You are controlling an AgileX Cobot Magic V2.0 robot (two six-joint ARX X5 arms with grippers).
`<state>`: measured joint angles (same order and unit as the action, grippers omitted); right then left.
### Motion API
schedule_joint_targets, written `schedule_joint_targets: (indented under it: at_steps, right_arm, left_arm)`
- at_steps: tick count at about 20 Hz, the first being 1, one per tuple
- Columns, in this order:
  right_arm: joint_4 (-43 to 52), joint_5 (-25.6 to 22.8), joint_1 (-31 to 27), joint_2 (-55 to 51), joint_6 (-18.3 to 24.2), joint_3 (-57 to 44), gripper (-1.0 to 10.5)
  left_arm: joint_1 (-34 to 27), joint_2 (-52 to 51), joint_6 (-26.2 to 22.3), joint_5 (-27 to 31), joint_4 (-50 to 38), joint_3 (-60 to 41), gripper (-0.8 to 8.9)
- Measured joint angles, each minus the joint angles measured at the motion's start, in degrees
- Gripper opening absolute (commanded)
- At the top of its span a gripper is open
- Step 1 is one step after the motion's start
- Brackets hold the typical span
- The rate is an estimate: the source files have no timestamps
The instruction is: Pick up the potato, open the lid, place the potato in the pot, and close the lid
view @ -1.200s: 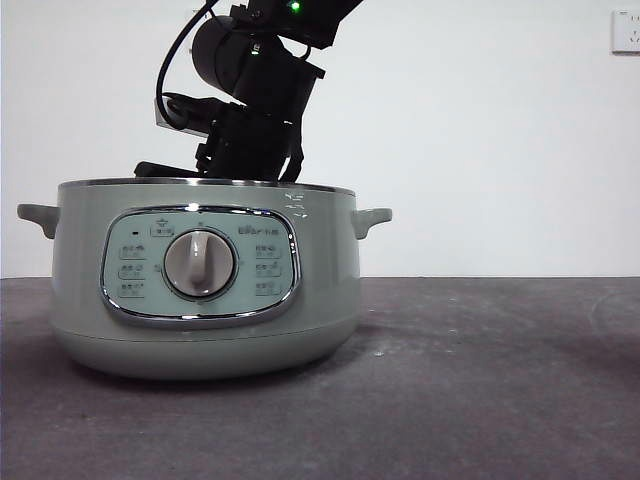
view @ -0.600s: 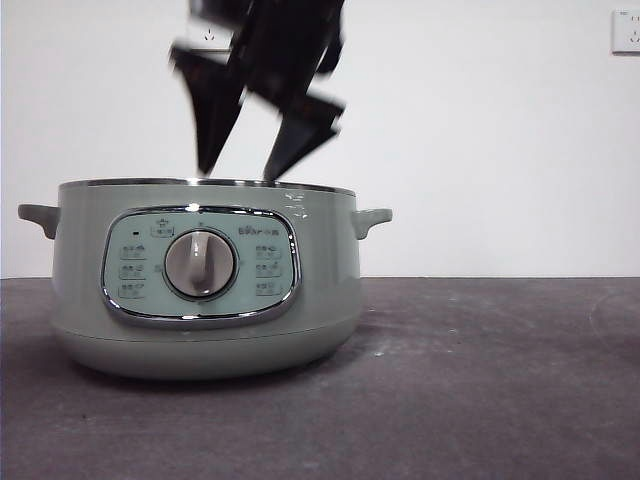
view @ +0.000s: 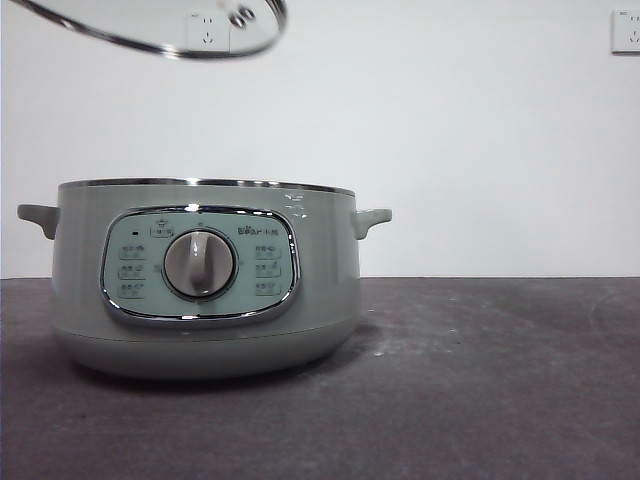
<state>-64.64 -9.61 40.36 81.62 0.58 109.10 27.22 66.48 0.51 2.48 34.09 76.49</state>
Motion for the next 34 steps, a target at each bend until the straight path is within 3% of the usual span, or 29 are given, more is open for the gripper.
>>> schedule_joint_targets:
  at_steps: [7, 11, 23, 34]
  right_arm:
    - [-5.09, -5.49, -0.22, -6.36, -0.44, 0.02, 3.8]
    - [-7.76, -5.64, -0.22, -6.58, -0.59, 0.0, 3.8]
    - [-8.59, -5.64, -0.22, -6.58, -0.63, 0.0, 3.8]
    - [-8.07, -5.64, -0.22, -6.58, -0.63, 0.0, 3.8]
  left_arm:
    - [2.36, 9.22, 0.66, 0.42, -5.73, 0.0, -0.08]
    - [3.15, 11.61, 1.33, 3.19, -11.41, -2.56, -0.08]
    - [3.52, 11.5, 6.84, 3.34, -29.77, -19.08, -0.08]
    - [4.61, 12.94, 9.51, 2.47, -30.32, -20.5, -0.08]
